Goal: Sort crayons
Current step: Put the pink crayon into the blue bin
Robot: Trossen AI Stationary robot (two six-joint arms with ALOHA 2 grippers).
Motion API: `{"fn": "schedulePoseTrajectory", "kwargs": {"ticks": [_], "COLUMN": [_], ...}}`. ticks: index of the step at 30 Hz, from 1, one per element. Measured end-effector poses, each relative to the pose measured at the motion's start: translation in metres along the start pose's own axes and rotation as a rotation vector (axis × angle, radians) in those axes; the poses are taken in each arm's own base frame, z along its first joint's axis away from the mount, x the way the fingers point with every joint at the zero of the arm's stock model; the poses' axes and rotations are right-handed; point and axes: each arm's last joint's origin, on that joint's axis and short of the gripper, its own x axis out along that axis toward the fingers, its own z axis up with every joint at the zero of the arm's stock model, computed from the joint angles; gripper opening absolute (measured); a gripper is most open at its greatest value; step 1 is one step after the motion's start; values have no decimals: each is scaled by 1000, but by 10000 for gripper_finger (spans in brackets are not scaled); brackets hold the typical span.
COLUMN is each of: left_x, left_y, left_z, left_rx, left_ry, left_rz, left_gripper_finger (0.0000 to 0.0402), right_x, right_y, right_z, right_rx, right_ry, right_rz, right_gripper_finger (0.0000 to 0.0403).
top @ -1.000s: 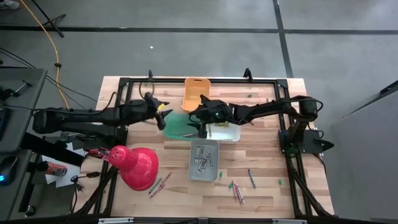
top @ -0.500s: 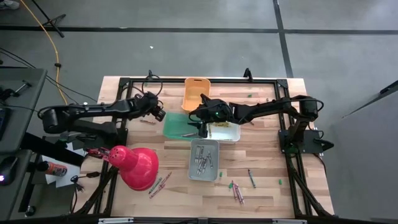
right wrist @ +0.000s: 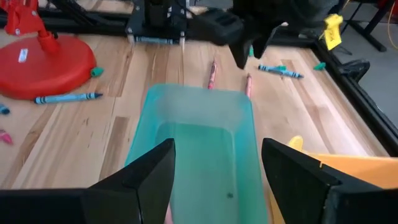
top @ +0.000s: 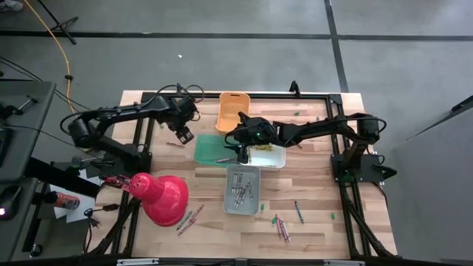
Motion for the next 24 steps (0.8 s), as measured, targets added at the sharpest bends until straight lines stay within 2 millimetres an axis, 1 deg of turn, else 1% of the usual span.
{"fn": "schedulePoseTrajectory", "kwargs": {"ticks": [2, 5, 8, 11, 15, 19, 24], "left_x": [5, 20, 34, 46, 60, 67, 69], "left_y": [-1, -4, -5, -6, -8, -9, -9], "left_z": [8, 12, 15, 16, 22, 24, 24], "left_rx": [154, 385, 510, 583, 633, 678, 692], "left_ry": [12, 62, 121, 178, 179, 201, 217], "left_rz": [0, 11, 37, 44, 61, 73, 67], "left_gripper_finger": [170, 170, 170, 170, 170, 170, 163], "right_x": [-1, -1, -1, -1, -1, -1, -1], "right_y": [0, 0, 0, 0, 1, 1, 1], "right_z": [0, -1, -1, -2, -4, -5, -6], "right_rx": [0, 0, -4, -5, -3, 4, 5], "right_ry": [5, 15, 17, 26, 43, 59, 67], "right_rz": [1, 2, 2, 3, 6, 8, 9], "right_gripper_finger": [234, 234, 234, 234, 234, 234, 234]}}
